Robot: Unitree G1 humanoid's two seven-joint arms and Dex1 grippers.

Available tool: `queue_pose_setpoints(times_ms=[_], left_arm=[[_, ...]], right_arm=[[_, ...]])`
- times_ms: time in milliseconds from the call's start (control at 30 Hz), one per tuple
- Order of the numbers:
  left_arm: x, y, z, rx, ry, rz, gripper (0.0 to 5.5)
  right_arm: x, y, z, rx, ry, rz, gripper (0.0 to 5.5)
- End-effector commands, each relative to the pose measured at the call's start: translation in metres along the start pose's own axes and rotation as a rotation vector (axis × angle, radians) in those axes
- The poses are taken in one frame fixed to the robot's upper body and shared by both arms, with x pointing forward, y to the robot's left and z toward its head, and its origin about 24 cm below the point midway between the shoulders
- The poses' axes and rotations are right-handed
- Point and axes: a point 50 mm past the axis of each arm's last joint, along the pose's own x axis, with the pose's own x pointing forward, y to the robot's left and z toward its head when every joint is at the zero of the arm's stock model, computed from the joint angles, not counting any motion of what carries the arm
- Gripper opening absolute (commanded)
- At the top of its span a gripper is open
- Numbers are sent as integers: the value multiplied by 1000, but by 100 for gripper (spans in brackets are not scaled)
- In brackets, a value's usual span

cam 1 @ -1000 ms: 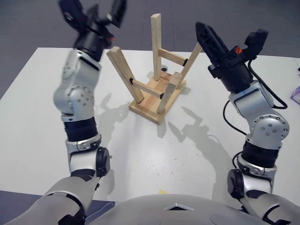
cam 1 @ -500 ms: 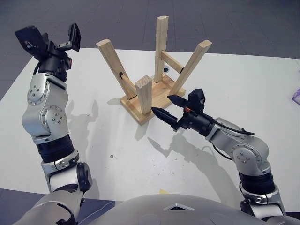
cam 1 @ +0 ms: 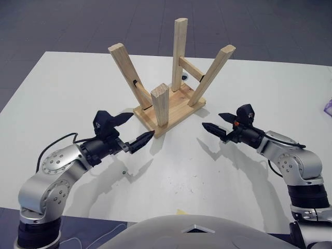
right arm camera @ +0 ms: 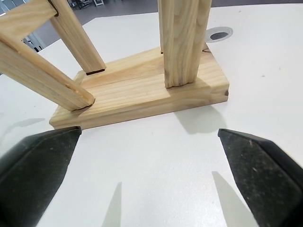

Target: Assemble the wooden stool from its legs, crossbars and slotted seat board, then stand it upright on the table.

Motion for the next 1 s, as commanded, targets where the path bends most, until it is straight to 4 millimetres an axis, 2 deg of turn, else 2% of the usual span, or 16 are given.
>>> queue_pose_setpoints(times_ms=[33,133,233,400,500,567,667,800,900,1000], left_arm=[[38,1,-26,96,34,70,539],[53,-4,-40,155,62,36,539],[60,1,-46,192,69,44,539],[66,28,-39,229,22,165,539],[83,31,-33,211,-35,193,539],[87,31,-31,208,-55,208,539],[74,40,-32,219,-49,259,539],[46,73,-39,228,11,396,539],[43,86,-33,277,27,439,539],[50,88,-23,291,-4,431,539]], right_arm=[[8,0,7,-7,-31,9,540],[9,-3,5,-19,-21,-10,540],[12,-5,8,-24,-27,-10,540],[15,-4,6,-20,-32,-1,540],[18,0,3,-18,-26,13,540],[21,2,3,-24,-26,21,540],[21,2,4,-26,-27,25,540],[17,-1,1,-17,-22,11,540],[17,-6,-1,8,-22,-7,540],[19,-8,1,4,-25,-6,540]])
